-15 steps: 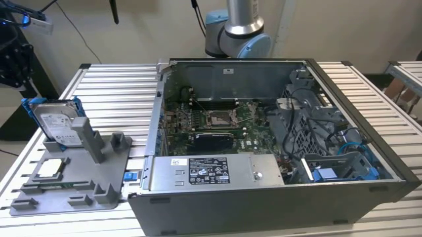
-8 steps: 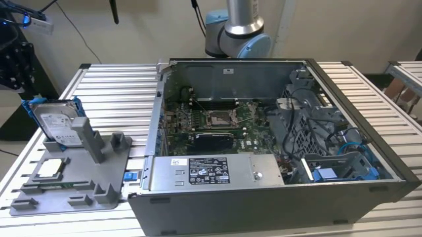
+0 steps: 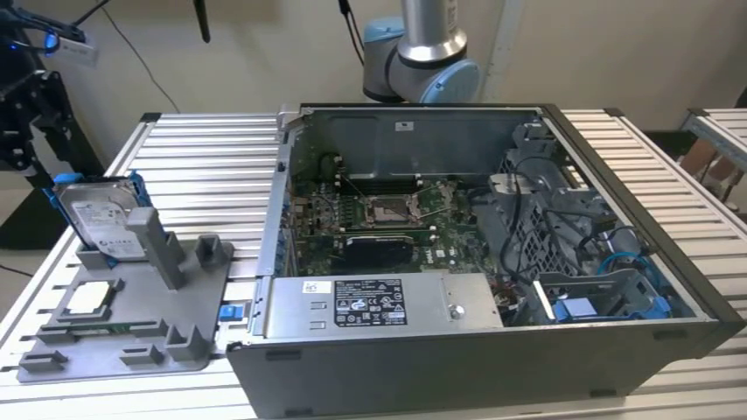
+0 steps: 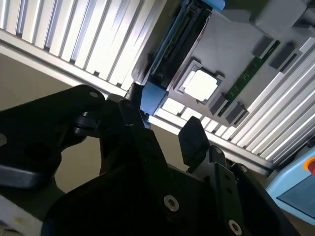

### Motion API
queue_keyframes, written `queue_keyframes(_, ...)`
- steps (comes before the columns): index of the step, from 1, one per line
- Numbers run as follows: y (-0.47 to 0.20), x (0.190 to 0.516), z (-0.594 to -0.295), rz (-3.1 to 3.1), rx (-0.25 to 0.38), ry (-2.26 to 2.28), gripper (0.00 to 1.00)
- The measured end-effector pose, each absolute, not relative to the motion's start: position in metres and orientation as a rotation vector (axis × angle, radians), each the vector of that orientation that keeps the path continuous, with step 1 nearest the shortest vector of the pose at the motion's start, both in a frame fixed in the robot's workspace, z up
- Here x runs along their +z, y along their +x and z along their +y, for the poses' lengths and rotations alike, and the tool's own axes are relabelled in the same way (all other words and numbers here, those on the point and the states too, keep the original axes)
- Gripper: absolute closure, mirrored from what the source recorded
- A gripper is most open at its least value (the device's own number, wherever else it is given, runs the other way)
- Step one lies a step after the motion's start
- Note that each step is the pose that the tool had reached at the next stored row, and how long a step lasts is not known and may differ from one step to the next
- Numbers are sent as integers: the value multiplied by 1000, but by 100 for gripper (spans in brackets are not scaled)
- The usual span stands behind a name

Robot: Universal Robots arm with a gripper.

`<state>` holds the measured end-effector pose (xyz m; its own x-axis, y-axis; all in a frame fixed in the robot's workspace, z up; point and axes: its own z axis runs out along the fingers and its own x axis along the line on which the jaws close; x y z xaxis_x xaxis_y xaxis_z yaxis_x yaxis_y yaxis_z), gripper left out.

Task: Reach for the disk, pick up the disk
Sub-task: 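Pick up the disk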

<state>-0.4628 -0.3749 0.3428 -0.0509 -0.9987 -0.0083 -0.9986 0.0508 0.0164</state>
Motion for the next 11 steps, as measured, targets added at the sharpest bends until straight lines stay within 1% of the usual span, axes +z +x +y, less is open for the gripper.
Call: queue_keyframes(11,-462,325,-372,-2225,-27,2216,0)
